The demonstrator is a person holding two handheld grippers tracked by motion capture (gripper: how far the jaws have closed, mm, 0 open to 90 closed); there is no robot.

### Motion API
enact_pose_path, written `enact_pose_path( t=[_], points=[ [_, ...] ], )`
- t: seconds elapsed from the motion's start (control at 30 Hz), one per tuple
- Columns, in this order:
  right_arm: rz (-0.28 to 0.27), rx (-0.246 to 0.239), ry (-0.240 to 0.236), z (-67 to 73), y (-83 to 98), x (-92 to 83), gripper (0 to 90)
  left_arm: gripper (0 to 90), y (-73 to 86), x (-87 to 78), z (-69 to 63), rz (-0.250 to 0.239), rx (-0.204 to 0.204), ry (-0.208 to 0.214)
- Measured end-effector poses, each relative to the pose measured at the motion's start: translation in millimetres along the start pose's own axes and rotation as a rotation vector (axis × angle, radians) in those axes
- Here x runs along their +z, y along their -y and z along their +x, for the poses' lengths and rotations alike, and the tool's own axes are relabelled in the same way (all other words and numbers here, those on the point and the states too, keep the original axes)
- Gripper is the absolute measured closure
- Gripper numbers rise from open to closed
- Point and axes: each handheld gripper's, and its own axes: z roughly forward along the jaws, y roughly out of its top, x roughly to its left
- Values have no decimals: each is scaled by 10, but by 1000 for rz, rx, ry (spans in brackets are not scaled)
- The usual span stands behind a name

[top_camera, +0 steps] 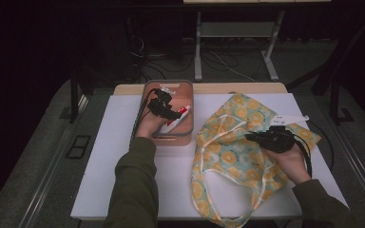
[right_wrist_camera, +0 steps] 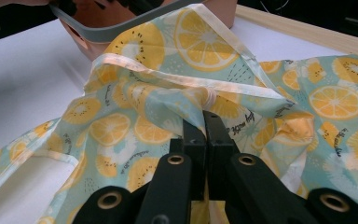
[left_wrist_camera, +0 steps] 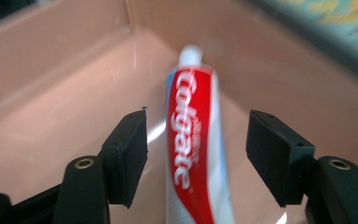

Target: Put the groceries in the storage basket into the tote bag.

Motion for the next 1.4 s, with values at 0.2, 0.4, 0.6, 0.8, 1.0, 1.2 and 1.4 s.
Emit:
enact_pose_path(
  t=[0.2,0.4,0.6,0.8,1.0,1.2,1.4],
  points=[
    [1,-4,0,5,8,-3,888,440,7,124,-18,121,13,0],
    [-2,-6,4,-2,14,-23,888,534,16,150,-17,164,-4,16],
    [-1,-6,7,2,17,-26,888,730,3,94,-12,149,-25,12],
    [-2,-4,9,-3,21,-34,888,767,-31,64,1,150,-51,-7],
    [-7,-2,8,0,17,-44,888,767,-106,-83,82,82,-68,14],
    [-8,-1,8,-2,16,-46,888,766,-292,-408,109,29,-53,-6],
    [-7,0,8,-6,17,-36,888,767,-353,-736,-44,-36,-42,37]
  ],
)
